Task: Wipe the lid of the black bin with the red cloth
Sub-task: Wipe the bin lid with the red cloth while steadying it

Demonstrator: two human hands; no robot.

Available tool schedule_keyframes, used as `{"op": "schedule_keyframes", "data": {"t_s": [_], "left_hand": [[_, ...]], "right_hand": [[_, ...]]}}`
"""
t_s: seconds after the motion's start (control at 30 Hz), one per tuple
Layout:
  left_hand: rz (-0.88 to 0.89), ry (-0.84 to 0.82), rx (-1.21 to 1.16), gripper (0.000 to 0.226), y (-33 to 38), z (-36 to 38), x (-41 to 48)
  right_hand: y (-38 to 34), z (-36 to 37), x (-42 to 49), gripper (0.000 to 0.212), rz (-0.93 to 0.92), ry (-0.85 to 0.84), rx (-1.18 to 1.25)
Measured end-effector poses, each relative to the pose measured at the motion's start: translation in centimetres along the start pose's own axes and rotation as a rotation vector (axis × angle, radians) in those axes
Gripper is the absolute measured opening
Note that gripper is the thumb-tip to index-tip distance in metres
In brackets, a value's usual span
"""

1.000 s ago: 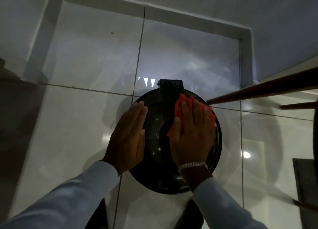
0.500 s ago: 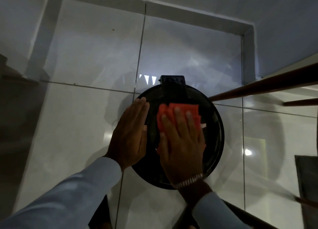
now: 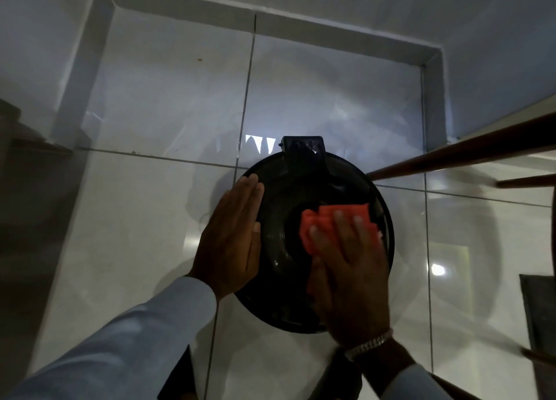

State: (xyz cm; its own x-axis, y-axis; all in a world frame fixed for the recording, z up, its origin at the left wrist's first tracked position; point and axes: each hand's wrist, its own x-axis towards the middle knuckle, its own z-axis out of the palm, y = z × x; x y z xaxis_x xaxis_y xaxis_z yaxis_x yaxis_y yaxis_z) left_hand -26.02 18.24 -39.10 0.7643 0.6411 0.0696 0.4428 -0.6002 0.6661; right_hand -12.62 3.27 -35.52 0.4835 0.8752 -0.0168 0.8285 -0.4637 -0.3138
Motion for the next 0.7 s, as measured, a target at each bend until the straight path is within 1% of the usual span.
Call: {"op": "schedule_keyframes", "data": {"t_s": [0.07,0.1,0.13,0.17,0.23,0.27,0.3,0.37,0.4,0.47,0.5,0.53,0.57,0.6,0.63,0.67,0.7], "left_hand": [[0.013,-0.003,0.012,0.051,-0.2,0.1,0.1],[0.02,-0.011,0.021,0.051,-0.3,0.2,0.1],[0.022,-0.015,0.029,0.051,-0.4,0.2,0.0],[0.02,-0.016,0.036,0.051,-0.6,0.1,-0.1],[0.028,-0.032,0.055,0.052,-0.4,0.0,0.0],[0.033,-0.044,0.068,0.054,-0.2,-0.1,0.1],[0.034,-0.055,0.08,0.055,0.0,-0.2,0.1],[0.011,-0.055,0.078,0.053,0.3,-0.7,0.1],[-0.023,-0.032,0.042,0.052,0.6,-1.0,0.1],[-0.126,0.075,-0.061,0.052,2.5,-1.2,0.0],[-0.154,0.131,-0.114,0.053,4.1,-0.9,-0.1],[-0.145,0.155,-0.155,0.054,6.0,-0.5,-0.3],[-0.108,0.118,-0.157,0.056,7.8,0.5,-0.7],[-0.063,0.051,-0.077,0.06,9.1,1.5,-1.1],[-0.027,-0.012,0.062,0.064,9.8,2.5,-1.5],[-0.006,-0.062,0.192,0.068,9.8,3.1,-1.7],[-0.004,-0.085,0.268,0.069,9.4,3.5,-1.8]], "right_hand": [[-0.1,0.1,2.3,0.049,0.181,0.04,-0.001],[-1.1,0.3,3.2,0.049,0.229,0.063,-0.011],[-2.4,0.7,3.6,0.048,0.207,0.087,-0.026],[-3.7,1.1,3.4,0.048,0.135,0.093,-0.032],[-5.3,1.6,1.9,0.049,-0.021,0.037,0.013],[-5.4,1.5,1.2,0.05,-0.059,0.006,0.086],[-5.2,1.0,1.0,0.051,-0.062,-0.005,0.212],[-4.3,-0.5,1.6,0.052,0.005,0.031,0.546],[-3.6,-1.3,2.1,0.051,0.051,0.079,0.64],[-1.2,-2.6,3.5,0.051,0.147,0.187,0.624],[0.1,-3.0,4.2,0.053,0.196,0.203,0.596],[1.1,-3.1,4.8,0.054,0.229,0.184,0.576],[2.1,-3.0,5.0,0.051,0.245,0.142,0.547],[2.7,-2.6,5.2,0.047,0.239,0.092,0.507],[3.1,-2.1,5.2,0.045,0.216,0.057,0.454],[3.2,-1.6,5.0,0.046,0.184,0.043,0.397],[3.4,-1.1,4.7,0.05,0.144,0.042,0.341]]}}
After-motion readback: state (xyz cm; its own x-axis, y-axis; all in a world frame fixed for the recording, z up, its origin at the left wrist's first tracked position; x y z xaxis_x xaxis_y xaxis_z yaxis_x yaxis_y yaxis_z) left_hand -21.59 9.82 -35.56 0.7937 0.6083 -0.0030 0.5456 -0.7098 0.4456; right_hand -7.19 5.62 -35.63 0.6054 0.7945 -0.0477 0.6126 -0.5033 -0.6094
